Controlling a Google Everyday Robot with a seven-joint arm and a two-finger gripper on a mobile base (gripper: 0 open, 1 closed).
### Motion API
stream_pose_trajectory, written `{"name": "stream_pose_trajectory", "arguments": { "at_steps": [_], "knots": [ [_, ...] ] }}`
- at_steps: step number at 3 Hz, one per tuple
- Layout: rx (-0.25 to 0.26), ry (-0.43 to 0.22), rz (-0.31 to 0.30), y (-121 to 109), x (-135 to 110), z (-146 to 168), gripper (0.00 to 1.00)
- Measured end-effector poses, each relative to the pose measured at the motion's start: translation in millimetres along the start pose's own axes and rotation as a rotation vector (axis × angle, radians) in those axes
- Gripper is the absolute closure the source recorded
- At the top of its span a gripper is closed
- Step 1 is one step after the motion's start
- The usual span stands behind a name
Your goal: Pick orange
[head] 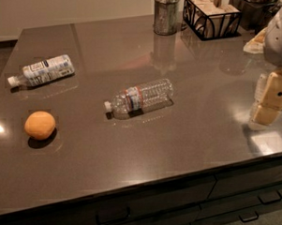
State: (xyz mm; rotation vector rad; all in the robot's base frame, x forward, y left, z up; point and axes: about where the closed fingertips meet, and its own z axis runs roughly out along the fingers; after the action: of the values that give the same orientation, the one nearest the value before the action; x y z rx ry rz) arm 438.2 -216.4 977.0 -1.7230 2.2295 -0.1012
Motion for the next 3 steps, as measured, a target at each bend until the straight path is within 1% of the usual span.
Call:
{"name": "stream_pose_trajectory", "arguments": {
  "at_steps": [1,2,3],
  "knots": [
    [0.0,0.0,0.0,0,0,0,0.0],
    [0.022,-0.045,-0.015,-13,-29,7,0.0],
    [0.019,-0.133,-0.043,-32,-82,25,0.0]
  ]
}}
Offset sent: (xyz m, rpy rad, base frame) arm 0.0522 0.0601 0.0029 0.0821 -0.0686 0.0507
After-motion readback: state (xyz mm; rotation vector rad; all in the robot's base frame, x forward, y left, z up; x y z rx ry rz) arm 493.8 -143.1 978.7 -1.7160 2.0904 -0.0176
